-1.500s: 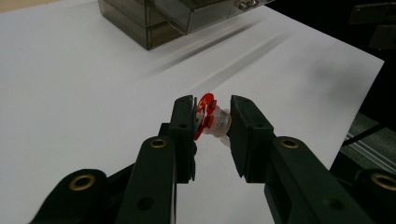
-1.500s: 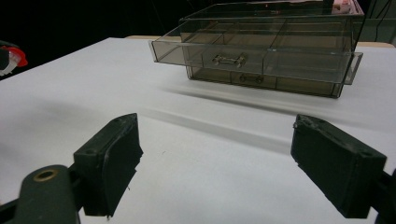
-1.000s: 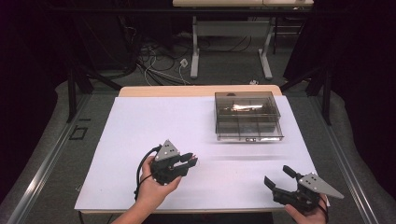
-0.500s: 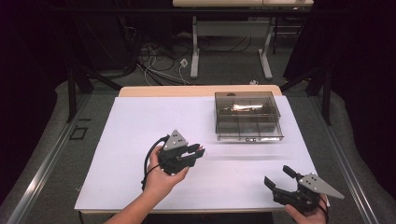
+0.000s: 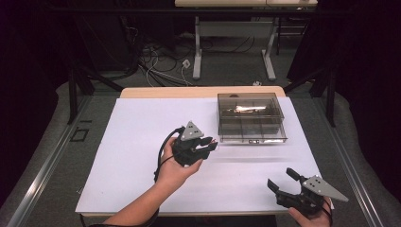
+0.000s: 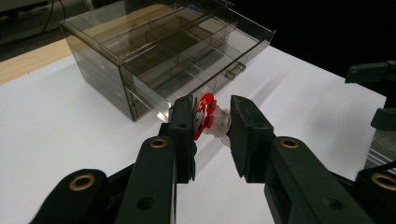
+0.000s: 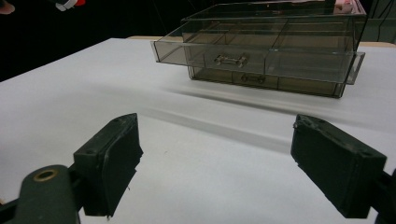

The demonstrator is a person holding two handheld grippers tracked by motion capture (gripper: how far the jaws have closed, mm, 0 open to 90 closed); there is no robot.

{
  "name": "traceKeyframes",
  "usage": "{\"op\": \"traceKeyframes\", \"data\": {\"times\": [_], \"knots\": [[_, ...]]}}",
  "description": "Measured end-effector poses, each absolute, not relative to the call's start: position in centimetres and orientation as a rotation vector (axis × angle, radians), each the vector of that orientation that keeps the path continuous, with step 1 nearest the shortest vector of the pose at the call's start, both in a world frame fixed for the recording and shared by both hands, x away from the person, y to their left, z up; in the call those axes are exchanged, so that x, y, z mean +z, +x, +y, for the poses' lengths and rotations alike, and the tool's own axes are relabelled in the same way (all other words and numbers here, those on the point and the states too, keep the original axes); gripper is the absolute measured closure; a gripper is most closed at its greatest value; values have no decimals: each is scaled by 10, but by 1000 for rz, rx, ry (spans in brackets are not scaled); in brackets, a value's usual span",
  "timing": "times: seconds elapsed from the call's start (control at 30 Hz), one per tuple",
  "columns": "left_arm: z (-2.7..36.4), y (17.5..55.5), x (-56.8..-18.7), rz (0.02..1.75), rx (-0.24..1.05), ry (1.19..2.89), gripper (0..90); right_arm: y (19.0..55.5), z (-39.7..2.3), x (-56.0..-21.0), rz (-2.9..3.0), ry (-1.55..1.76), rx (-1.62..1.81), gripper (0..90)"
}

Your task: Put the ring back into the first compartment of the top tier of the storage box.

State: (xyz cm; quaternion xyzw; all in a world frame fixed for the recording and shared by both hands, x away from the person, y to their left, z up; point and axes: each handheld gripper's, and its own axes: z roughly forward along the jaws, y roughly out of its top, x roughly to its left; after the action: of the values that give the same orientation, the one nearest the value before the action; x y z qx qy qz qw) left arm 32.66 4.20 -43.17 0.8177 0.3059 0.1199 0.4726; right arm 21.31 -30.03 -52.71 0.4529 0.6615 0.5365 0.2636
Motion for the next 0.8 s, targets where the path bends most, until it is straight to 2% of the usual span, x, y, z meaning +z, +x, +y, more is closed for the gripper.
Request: {"op": "traceKeyframes", "data": {"times": [0.8], "knots": [[14,364,-432,810,327,2012,718,213,-301,-527,1793,1224,1449,152]]}}
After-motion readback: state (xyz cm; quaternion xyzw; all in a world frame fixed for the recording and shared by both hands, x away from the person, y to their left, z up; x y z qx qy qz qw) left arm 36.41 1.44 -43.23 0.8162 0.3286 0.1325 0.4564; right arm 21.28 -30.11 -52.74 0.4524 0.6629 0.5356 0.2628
